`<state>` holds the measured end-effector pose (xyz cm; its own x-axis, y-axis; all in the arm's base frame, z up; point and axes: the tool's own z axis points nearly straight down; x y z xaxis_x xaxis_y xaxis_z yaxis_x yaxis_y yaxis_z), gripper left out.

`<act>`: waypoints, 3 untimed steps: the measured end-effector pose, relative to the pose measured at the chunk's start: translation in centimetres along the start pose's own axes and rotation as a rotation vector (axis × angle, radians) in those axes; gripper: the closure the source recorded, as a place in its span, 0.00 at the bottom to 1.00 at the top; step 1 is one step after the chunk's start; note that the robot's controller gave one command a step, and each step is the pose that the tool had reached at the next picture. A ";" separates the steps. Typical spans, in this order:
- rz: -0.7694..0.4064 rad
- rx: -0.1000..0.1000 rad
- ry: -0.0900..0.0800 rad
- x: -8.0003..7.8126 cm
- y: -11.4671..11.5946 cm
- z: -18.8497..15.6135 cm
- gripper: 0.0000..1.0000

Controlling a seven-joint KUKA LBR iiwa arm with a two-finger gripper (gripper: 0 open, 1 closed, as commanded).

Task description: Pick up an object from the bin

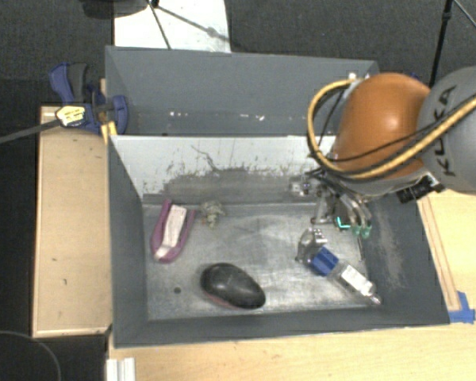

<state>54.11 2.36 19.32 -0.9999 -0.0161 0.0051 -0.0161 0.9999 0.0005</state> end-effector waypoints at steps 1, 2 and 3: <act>-0.318 0.002 -0.001 4.5 -6.8 8.2 0.00; -0.607 0.003 -0.008 0.5 -11.2 11.9 0.00; -0.877 0.002 -0.006 2.6 -8.4 12.3 0.00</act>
Offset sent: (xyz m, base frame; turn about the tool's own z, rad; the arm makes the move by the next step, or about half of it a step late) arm -0.0430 -0.0667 -0.0802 -0.3222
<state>51.55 -6.07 7.04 -0.6271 -0.7790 -0.0015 -0.7790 0.6271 0.0004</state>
